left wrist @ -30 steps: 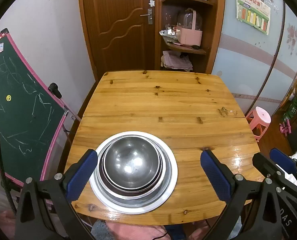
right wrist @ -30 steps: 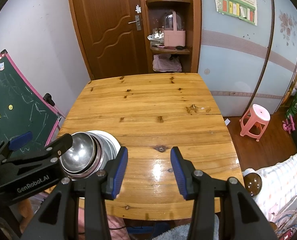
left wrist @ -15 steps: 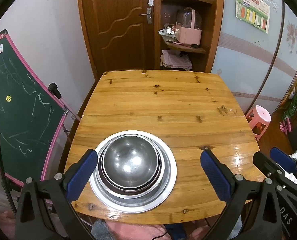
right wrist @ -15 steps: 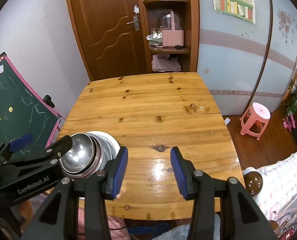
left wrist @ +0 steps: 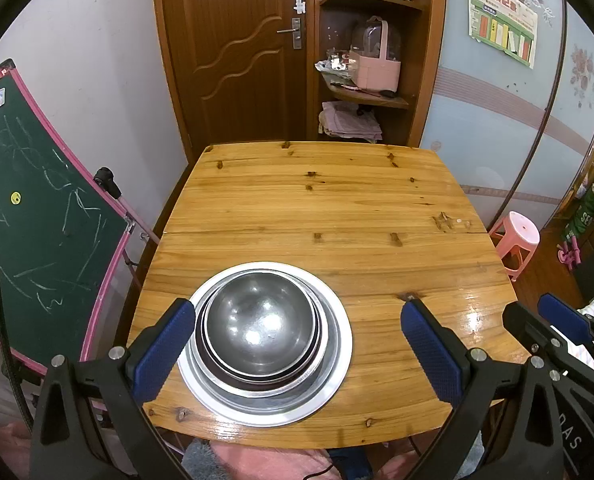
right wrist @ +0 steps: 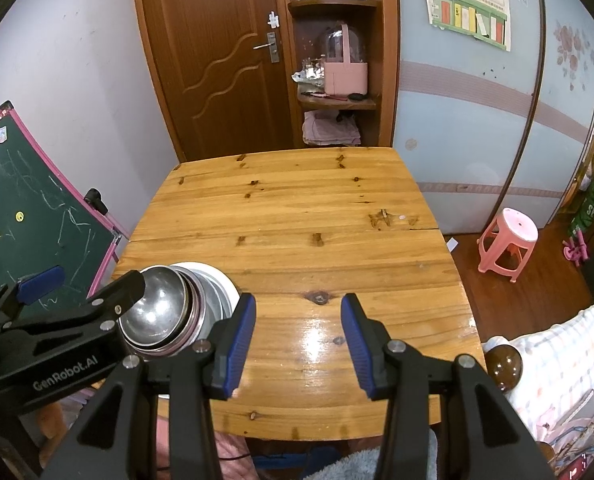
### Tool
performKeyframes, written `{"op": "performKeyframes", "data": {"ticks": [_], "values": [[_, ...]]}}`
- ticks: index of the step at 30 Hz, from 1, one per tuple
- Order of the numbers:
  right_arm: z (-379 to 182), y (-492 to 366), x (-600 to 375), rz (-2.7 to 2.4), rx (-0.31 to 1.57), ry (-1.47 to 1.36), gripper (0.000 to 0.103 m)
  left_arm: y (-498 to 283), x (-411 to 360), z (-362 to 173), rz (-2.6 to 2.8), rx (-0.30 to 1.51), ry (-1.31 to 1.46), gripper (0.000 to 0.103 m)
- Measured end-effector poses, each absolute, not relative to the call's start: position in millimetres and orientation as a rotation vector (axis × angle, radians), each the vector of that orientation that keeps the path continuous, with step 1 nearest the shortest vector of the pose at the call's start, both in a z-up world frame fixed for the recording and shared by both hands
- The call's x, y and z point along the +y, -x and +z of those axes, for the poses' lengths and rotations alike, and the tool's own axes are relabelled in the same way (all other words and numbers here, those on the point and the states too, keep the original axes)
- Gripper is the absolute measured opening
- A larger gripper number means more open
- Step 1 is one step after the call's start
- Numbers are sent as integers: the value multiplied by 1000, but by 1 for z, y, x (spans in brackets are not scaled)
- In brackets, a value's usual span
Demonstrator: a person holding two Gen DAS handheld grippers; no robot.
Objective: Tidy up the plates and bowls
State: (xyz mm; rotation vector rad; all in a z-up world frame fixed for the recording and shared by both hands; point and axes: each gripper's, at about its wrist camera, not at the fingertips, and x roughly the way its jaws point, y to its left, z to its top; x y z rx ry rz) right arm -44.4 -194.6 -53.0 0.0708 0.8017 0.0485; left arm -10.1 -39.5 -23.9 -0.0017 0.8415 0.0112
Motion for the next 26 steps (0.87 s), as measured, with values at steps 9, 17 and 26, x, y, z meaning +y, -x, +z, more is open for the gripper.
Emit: {"op": "performKeyframes", "data": {"ticks": [9, 17, 26], "values": [[-53, 45, -195, 50, 804, -72, 44, 10, -39, -24, 12, 843, 1, 102], [-56, 45, -195, 47, 809, -76, 44, 10, -39, -23, 16, 850, 7, 102], [-57, 46, -196, 50, 808, -81, 45, 10, -41, -21, 15, 857, 0, 102]]}}
